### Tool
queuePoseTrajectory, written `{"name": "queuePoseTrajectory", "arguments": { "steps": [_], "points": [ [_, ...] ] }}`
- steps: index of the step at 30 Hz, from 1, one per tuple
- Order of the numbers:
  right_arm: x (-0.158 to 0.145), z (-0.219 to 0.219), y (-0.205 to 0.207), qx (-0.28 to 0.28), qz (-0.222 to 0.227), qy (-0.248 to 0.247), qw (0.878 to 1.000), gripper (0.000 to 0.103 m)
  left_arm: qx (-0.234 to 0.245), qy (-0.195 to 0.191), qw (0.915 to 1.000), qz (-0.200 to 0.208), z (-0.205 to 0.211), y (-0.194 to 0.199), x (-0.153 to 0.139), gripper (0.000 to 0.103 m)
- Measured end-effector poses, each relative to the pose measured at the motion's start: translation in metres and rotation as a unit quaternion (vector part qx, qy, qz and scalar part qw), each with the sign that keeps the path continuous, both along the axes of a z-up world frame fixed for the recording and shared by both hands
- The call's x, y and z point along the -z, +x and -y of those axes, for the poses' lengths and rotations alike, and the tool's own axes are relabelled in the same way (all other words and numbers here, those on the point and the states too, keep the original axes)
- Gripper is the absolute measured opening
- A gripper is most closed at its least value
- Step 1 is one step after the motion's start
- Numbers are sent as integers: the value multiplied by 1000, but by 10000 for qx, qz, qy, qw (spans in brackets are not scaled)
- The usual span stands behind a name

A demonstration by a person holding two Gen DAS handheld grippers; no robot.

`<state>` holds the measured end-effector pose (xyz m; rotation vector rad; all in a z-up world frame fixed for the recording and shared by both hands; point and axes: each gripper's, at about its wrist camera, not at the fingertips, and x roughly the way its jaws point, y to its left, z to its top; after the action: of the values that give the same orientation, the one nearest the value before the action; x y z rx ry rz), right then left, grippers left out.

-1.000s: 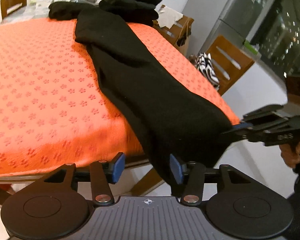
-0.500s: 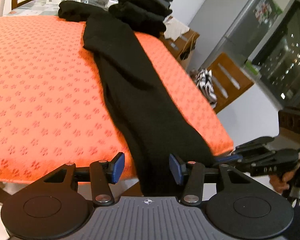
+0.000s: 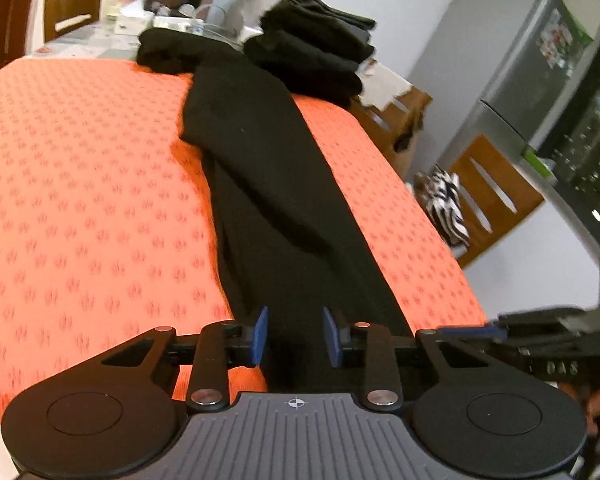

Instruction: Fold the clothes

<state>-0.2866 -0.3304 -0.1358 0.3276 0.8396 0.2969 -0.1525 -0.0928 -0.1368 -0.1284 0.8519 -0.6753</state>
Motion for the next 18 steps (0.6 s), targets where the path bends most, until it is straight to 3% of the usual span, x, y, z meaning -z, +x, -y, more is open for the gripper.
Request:
{"name": "queuePoseTrajectory", "arguments": {
  "steps": [8, 9, 10, 14, 15, 16, 17, 18],
  "points": [
    [14, 1, 39, 608, -30, -202, 9979, 34, -341, 291, 9990, -20, 22, 35, 15, 32],
    [17, 3, 43, 679, -53, -179, 9975, 35, -352, 332, 9988, -25, 24, 37, 17, 26],
    [19, 4, 48, 747, -77, -152, 9971, 36, -362, 373, 9986, -30, 25, 38, 18, 10],
    [29, 9, 63, 884, -131, -18, 9960, 36, -464, 337, 9983, -40, 23, 37, 19, 7],
    [31, 10, 67, 879, -133, 23, 9960, 35, -509, 309, 9982, -49, 20, 36, 18, 7],
    [33, 11, 69, 852, -145, 36, 9962, 15, -558, 293, 9980, -67, 18, 36, 18, 7],
    [34, 11, 70, 821, -159, 42, 9965, 5, -609, 276, 9977, -103, 15, 36, 18, 7],
    [35, 11, 70, 826, -162, 27, 9964, 5, -641, 252, 9975, -141, 12, 36, 19, 7]
  ]
}}
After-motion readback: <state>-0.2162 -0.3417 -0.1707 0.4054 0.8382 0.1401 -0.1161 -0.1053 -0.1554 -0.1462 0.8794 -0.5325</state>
